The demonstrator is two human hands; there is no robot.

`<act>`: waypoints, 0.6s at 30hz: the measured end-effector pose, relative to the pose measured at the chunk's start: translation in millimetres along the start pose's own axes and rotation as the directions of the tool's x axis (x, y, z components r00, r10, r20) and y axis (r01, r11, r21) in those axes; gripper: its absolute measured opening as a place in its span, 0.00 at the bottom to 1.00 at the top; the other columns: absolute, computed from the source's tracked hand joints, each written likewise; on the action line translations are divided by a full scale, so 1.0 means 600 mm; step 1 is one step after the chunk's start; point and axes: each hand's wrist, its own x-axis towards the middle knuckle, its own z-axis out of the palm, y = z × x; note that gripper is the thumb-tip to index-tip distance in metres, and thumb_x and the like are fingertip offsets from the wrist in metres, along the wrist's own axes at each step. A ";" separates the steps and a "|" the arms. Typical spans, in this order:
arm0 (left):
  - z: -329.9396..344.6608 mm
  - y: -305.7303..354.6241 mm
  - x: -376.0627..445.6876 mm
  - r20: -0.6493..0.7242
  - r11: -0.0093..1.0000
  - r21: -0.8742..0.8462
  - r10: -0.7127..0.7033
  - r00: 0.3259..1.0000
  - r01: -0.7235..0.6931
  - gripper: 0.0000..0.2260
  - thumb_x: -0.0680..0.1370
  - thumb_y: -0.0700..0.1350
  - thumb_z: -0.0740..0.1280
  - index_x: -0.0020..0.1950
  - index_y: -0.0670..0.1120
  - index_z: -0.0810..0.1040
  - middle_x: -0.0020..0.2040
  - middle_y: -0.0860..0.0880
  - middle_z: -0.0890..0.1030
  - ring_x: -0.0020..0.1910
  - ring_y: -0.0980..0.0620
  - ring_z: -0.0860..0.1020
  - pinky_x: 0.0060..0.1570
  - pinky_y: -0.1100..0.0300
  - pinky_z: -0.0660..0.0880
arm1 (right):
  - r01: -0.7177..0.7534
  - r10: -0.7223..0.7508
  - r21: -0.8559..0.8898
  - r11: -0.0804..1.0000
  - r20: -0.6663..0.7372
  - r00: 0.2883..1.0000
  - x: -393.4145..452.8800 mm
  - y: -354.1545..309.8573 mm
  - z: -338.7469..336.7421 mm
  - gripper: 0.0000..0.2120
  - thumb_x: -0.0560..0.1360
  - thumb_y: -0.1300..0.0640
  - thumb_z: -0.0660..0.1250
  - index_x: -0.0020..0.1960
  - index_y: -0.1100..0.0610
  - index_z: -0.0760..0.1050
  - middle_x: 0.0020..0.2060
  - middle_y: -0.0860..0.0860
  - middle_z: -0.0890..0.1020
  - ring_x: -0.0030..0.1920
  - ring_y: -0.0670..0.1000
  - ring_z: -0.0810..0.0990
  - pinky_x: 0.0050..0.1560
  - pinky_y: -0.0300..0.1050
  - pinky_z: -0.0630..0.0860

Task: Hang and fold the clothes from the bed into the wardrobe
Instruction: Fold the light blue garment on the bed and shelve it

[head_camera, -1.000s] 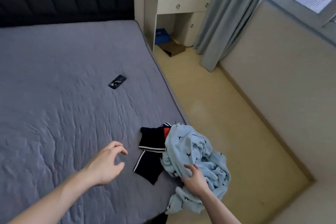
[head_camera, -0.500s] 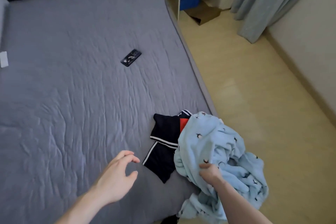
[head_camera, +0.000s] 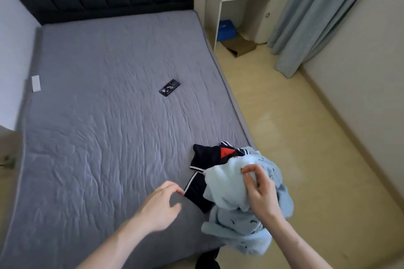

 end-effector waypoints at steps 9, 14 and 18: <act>-0.111 -0.023 -0.179 -0.171 0.889 -0.343 0.258 0.951 -0.303 0.38 0.67 0.62 0.79 0.69 0.79 0.60 0.67 0.77 0.67 0.65 0.76 0.68 0.56 0.80 0.67 | 0.371 -0.366 0.280 0.885 -0.074 0.928 -0.087 -0.362 0.087 0.08 0.81 0.59 0.63 0.51 0.48 0.79 0.45 0.46 0.83 0.42 0.48 0.79 0.43 0.38 0.75; -0.179 -0.036 -0.240 -0.350 0.893 -0.262 0.265 0.899 -0.365 0.35 0.66 0.70 0.75 0.69 0.72 0.65 0.67 0.69 0.74 0.66 0.66 0.73 0.64 0.63 0.73 | 0.559 -0.556 0.412 0.720 -0.141 0.819 -0.111 -0.557 0.150 0.10 0.82 0.63 0.64 0.51 0.50 0.79 0.46 0.41 0.82 0.47 0.41 0.80 0.50 0.33 0.75; -0.240 -0.087 -0.271 -0.485 0.930 -0.204 0.175 0.857 -0.306 0.16 0.77 0.61 0.72 0.61 0.56 0.80 0.59 0.56 0.84 0.57 0.54 0.82 0.53 0.54 0.78 | 0.617 -0.640 0.377 0.691 -0.080 0.765 -0.116 -0.633 0.198 0.07 0.83 0.61 0.65 0.55 0.51 0.79 0.47 0.39 0.82 0.47 0.40 0.79 0.49 0.32 0.75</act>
